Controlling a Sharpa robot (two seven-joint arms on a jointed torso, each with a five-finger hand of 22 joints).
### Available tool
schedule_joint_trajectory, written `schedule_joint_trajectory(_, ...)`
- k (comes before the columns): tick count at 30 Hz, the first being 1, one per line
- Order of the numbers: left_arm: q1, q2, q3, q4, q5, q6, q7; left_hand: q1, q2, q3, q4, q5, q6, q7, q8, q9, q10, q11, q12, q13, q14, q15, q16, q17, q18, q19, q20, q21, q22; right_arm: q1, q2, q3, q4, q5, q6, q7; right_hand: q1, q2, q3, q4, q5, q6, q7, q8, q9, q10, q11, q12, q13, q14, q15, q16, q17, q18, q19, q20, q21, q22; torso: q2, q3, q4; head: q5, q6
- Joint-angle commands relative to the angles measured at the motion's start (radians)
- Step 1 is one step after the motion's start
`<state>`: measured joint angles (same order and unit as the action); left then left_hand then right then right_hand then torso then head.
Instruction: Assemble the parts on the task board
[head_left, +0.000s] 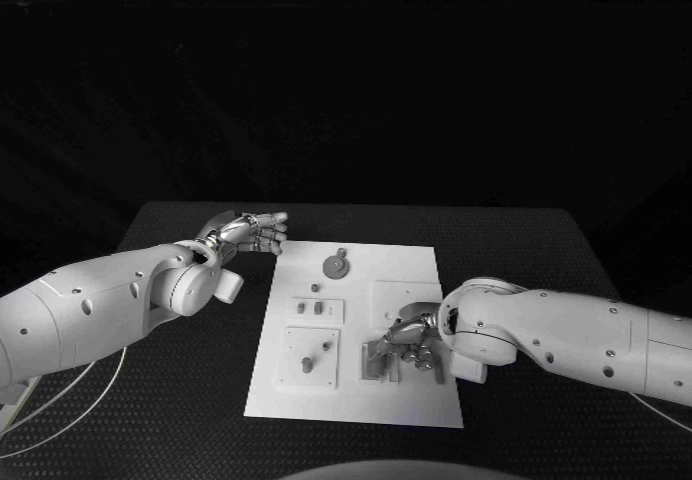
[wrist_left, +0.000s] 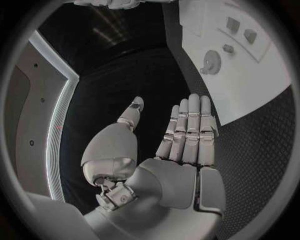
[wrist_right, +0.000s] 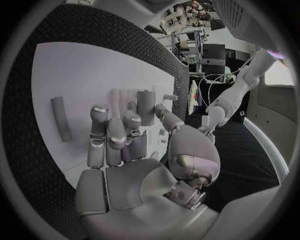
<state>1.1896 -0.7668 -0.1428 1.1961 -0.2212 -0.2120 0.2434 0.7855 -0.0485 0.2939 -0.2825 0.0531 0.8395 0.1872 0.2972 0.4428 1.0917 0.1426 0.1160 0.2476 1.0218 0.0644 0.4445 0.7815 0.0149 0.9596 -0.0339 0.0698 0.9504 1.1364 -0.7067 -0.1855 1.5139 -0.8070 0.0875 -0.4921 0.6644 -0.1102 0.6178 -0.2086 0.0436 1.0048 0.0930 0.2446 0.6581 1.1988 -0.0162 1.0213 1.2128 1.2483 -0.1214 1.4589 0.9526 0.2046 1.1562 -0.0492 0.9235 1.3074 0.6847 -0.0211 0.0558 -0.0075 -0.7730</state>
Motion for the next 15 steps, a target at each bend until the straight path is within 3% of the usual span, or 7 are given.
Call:
schedule_joint_trajectory(1, 0.001, 0.0, 0.001, 0.003, -0.004, 0.013, 0.005, 0.001, 0.006, 0.003, -0.003, -0.003, -0.009, 0.0, 0.006, -0.001, -0.008, -0.002, -0.003, -0.002, -0.008, 0.001, -0.004, 0.001, 0.001, -0.003, 0.001, 0.001, -0.001, -0.002, 0.0, -0.001, 0.001, -0.007, -0.002, 0.005, -0.001, -0.012, 0.004, 0.005, 0.006, -0.003, 0.003, -0.006, 0.0, -0.004, 0.0, 0.005, -0.001, -0.003, 0.001, -0.006, 0.001, 0.057, 0.0, -0.001, -0.006, 0.011, 0.0, 0.0, -0.0001, 0.001, -0.001)
schedule_joint_trajectory(15, 0.001, 0.001, 0.001, 0.002, -0.005, 0.014, 0.004, 0.001, 0.006, 0.004, -0.003, -0.003, -0.009, 0.0, 0.006, -0.001, -0.008, -0.002, -0.003, -0.001, -0.008, 0.001, -0.005, 0.002, 0.001, -0.003, 0.001, 0.001, -0.001, -0.002, -0.001, -0.002, 0.003, -0.007, 0.004, 0.009, 0.001, -0.025, 0.016, 0.015, 0.006, -0.005, 0.004, -0.008, 0.001, -0.006, 0.001, 0.006, -0.002, -0.004, 0.001, -0.007, 0.0, 0.057, 0.001, -0.002, -0.006, 0.011, 0.0, -0.0005, -0.0002, 0.002, -0.002)
